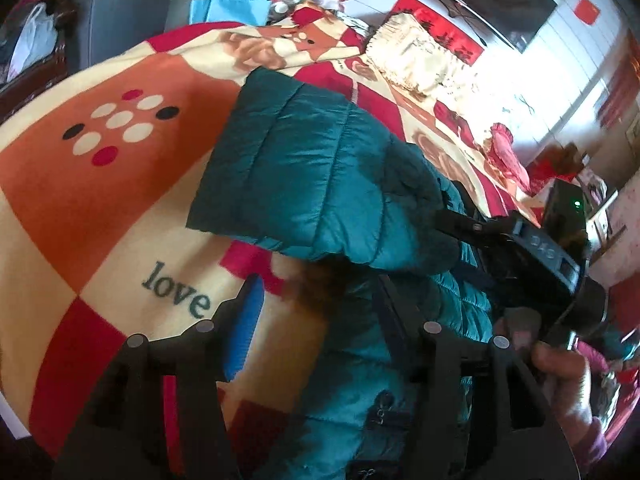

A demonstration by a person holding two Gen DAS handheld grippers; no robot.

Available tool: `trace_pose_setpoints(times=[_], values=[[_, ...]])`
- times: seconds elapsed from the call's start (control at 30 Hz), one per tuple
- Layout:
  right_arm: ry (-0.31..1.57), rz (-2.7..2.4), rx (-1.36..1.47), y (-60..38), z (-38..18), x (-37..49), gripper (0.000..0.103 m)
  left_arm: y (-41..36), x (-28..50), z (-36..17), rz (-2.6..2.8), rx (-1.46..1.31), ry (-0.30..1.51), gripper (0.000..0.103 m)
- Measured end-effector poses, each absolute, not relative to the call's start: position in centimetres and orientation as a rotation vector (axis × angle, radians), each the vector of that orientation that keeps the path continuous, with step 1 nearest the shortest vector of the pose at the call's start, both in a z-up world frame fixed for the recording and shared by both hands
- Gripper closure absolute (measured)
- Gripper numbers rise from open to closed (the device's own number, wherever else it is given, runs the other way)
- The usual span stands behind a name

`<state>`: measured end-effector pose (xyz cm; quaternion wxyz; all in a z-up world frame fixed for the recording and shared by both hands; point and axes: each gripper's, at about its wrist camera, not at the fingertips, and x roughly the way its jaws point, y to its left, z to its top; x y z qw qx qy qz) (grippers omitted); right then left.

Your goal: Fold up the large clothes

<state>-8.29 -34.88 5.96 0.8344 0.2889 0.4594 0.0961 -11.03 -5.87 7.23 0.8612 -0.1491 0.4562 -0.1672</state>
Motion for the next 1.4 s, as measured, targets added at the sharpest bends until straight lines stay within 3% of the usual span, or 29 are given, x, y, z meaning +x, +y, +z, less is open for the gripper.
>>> trace_pose_setpoints(times=[0.03, 0.1, 0.17, 0.27, 0.33, 0.6, 0.87, 1.2, 1.4], values=[[0.979, 0.209, 0.596, -34.4, 5.7, -7.6, 0.001, -5.7, -10.9, 7.1, -0.346, -0.326, 0.961, 0.047], [0.965, 0.212, 0.548, -33.4, 5.8, -6.7, 0.017, -5.4, -10.8, 6.7, -0.334, -0.342, 0.964, 0.047], [0.961, 0.219, 0.516, -32.6, 5.8, -6.1, 0.059, -5.0, -10.7, 6.5, -0.323, -0.361, 0.965, 0.047], [0.965, 0.225, 0.493, -32.1, 5.4, -5.6, 0.082, -5.0, -10.5, 6.5, -0.325, -0.374, 0.977, 0.047], [0.949, 0.206, 0.448, -31.9, 5.9, -6.1, 0.090, -4.8, -10.5, 6.7, -0.321, -0.378, 0.968, 0.047], [0.763, 0.103, 0.263, -33.3, 12.0, -11.5, 0.095, -4.5, -11.5, 7.6, -0.310, -0.389, 0.932, 0.047], [0.656, -0.117, 0.277, -42.9, 16.4, -18.2, 0.095, -6.1, -12.8, 8.0, -0.323, -0.339, 0.930, 0.047], [0.688, -0.371, 0.298, -52.4, 14.8, -23.7, 0.095, -9.6, -13.4, 8.0, -0.355, -0.237, 0.933, 0.047], [0.811, -0.486, 0.276, -55.1, 9.1, -21.6, 0.096, -11.0, -13.1, 8.1, -0.359, -0.183, 0.931, 0.047]])
